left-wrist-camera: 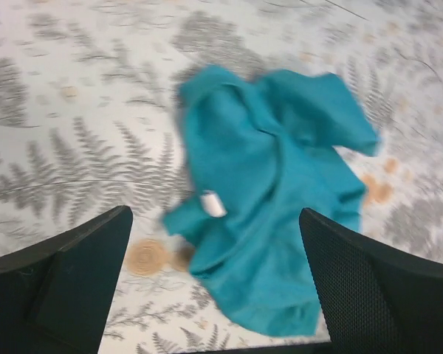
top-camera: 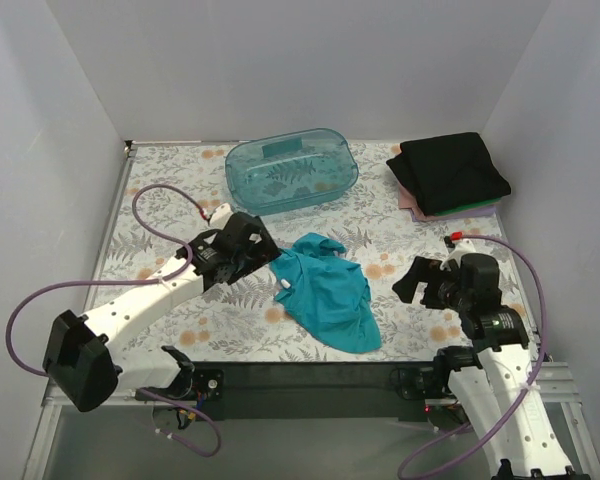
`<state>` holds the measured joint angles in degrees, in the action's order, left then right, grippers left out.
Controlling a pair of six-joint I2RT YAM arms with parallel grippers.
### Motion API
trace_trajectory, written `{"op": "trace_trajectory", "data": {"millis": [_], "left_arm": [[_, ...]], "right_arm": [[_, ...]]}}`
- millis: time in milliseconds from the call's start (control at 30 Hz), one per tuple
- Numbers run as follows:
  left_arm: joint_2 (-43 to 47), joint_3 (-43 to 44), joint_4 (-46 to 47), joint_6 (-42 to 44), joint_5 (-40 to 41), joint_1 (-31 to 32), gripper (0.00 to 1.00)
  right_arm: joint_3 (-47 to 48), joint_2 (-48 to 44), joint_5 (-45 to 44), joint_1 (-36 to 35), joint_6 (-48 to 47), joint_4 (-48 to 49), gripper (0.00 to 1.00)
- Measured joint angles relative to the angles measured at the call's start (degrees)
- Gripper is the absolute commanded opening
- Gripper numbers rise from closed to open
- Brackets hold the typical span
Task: Fold and stack the t-shirts
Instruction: Move the tshirt to the center of the board, then flatten the tshirt out
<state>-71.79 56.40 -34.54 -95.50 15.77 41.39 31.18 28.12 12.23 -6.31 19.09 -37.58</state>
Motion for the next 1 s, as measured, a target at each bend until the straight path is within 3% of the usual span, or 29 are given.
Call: {"op": "trace_trajectory", "data": {"millis": [133, 267, 433, 567, 867, 1000], "left_arm": [[7.3, -10.3, -6.8, -6.8, 2.6, -2.2, 0.97], [14.6, -20.9, -2.7, -7.5, -6.5, -2.2, 0.96], [12.8, -25.9, 4.8, -7.2, -17.0, -1.3, 0.88], [11.1, -27.3, 10.5, -7.2, -22.1, 0.2, 0.79], [5.5, -28.5, 18.9, -7.3, -26.3, 2.0, 0.58], [1.4, -28.4, 20.3, -7.0, -26.8, 3.5, 0.42]], "right_arm": [[-0.1, 0.0, 1.3, -4.8, 0.7, -1.3, 0.98], [-3.5, 1.2, 1.6, -12.1, 3.5, 0.1, 0.98], [-7.6, 7.9, -5.2, -33.2, 11.7, 1.7, 0.96], [-7.7, 12.2, -11.5, -43.4, 17.9, 2.6, 0.93], [-9.1, 16.3, -18.6, -48.0, 24.5, 3.6, 0.76], [-9.4, 17.7, -19.1, -48.5, 25.2, 6.4, 0.65]]}}
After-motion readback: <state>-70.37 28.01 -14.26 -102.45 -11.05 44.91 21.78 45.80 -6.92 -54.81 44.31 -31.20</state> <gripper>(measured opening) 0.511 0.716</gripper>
